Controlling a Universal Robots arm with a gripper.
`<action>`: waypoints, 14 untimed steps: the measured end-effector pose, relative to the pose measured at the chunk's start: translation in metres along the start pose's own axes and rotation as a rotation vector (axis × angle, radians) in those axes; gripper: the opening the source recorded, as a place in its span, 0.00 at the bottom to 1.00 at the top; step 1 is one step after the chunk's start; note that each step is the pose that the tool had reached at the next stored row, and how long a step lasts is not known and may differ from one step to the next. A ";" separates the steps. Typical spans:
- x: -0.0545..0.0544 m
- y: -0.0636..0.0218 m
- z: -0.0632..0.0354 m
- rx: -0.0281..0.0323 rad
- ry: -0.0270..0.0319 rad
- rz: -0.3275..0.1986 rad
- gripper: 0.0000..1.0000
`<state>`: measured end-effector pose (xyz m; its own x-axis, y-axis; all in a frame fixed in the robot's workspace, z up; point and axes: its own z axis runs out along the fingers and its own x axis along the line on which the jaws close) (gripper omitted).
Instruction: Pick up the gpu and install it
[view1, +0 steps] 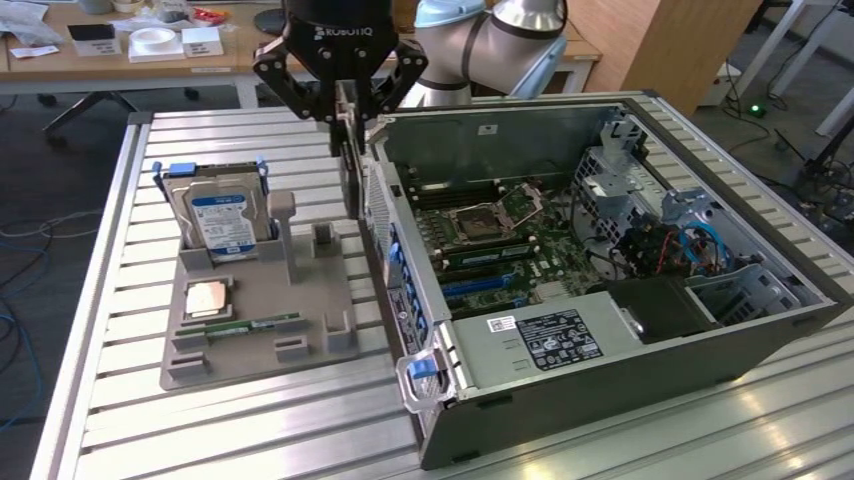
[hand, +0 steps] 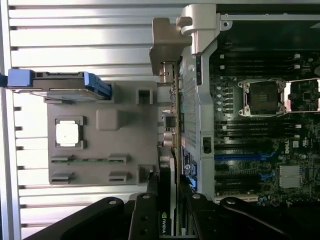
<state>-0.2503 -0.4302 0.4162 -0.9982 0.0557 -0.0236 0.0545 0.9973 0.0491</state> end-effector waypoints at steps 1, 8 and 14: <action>-0.003 0.0002 0.0000 0.0001 0.0000 0.000 0.27; -0.026 0.0016 0.0007 0.0001 0.0000 0.000 0.27; -0.050 0.0030 0.0013 0.0001 0.0001 0.000 0.27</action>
<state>-0.2007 -0.4299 0.4163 -0.9982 0.0559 -0.0236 0.0547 0.9973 0.0489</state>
